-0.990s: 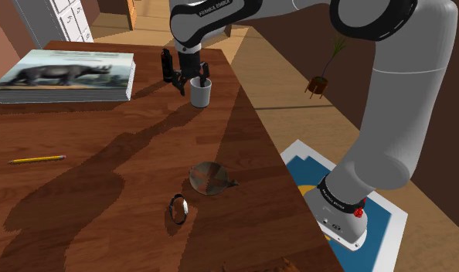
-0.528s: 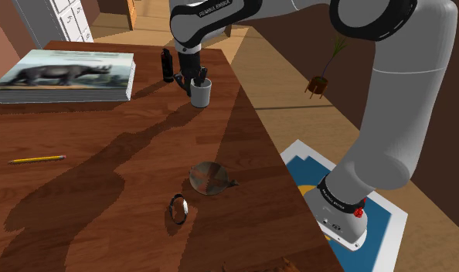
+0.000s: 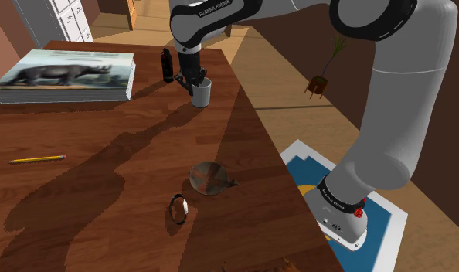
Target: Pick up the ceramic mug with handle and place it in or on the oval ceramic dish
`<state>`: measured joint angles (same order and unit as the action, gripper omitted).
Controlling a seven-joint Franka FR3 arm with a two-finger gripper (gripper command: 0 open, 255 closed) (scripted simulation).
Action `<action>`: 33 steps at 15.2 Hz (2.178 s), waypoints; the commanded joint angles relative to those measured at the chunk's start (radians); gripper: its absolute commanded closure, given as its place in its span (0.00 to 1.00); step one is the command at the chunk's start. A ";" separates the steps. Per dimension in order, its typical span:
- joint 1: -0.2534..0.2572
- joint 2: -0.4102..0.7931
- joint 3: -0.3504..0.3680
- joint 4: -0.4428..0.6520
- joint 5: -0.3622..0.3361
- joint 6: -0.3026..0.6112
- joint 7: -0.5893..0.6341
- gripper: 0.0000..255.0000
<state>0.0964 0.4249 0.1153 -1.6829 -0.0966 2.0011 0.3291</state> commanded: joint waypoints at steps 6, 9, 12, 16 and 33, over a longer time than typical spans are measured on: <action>-0.001 -0.030 0.002 0.038 0.005 -0.068 -0.005 1.00; -0.001 -0.042 0.003 0.061 0.008 -0.103 -0.008 1.00; -0.001 -0.053 0.004 0.086 0.010 -0.139 -0.010 1.00; 0.000 -0.065 0.005 0.123 0.012 -0.187 -0.014 1.00; 0.077 -0.366 0.073 -0.173 0.061 -0.195 0.124 1.00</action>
<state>0.1668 0.0889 0.1821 -1.8262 -0.0420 1.8066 0.4403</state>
